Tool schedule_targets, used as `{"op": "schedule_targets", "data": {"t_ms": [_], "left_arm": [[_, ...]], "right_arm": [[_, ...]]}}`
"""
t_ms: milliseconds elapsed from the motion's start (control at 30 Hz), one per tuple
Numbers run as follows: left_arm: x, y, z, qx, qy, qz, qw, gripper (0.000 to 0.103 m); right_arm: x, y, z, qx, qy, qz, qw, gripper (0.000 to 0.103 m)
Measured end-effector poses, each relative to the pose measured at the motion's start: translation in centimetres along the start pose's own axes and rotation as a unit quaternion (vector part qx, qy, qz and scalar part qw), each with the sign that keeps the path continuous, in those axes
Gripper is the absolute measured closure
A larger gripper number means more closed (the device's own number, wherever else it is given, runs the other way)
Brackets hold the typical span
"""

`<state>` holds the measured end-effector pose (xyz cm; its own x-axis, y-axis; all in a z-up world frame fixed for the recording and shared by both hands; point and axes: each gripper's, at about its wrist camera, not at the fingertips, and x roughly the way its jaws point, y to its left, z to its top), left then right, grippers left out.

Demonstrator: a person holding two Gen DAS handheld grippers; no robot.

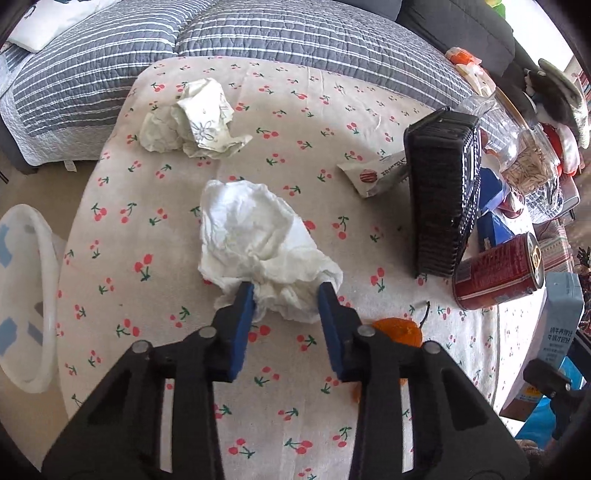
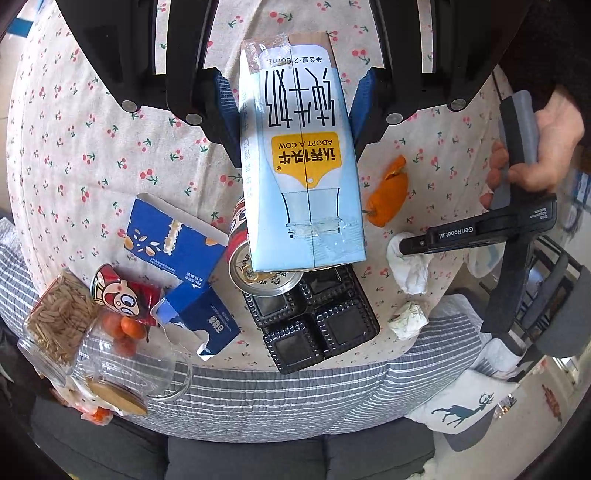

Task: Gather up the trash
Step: 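Carry the white tissue to the bin and release it with the left gripper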

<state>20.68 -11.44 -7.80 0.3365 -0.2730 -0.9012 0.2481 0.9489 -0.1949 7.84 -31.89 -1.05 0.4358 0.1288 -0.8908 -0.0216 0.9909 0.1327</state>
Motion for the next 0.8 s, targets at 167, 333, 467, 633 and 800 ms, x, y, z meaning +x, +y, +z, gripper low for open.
{"op": "schedule_targets", "data": {"t_ms": [167, 333, 467, 633, 800], "left_arm": [[-0.4, 0.5, -0.4, 0.011, 0.005, 0.013, 0.9998, 0.094], [-1.8, 1.2, -0.6, 0.017, -0.003, 0.013, 0.9998, 0.094], [-3.1, 2.3, -1.1, 0.013, -0.010, 0.012, 0.9998, 0.094], [-5.0, 4.1, -1.7, 0.008, -0.026, 0.022, 0.9994, 0.094], [-6.4, 6.8, -2.4, -0.009, -0.038, 0.037, 0.9985, 0.094]], "right_arm": [[0.0, 0.6, 0.2, 0.001, -0.003, -0.002, 1.000, 0.050], [0.0, 1.3, 0.7, 0.000, -0.009, 0.000, 1.000, 0.050], [0.2, 2.0, 1.1, 0.002, -0.011, 0.001, 1.000, 0.050], [0.5, 3.4, 1.7, 0.000, -0.015, 0.009, 1.000, 0.050], [1.3, 5.6, 2.3, -0.010, -0.014, 0.018, 1.000, 0.050]]}}
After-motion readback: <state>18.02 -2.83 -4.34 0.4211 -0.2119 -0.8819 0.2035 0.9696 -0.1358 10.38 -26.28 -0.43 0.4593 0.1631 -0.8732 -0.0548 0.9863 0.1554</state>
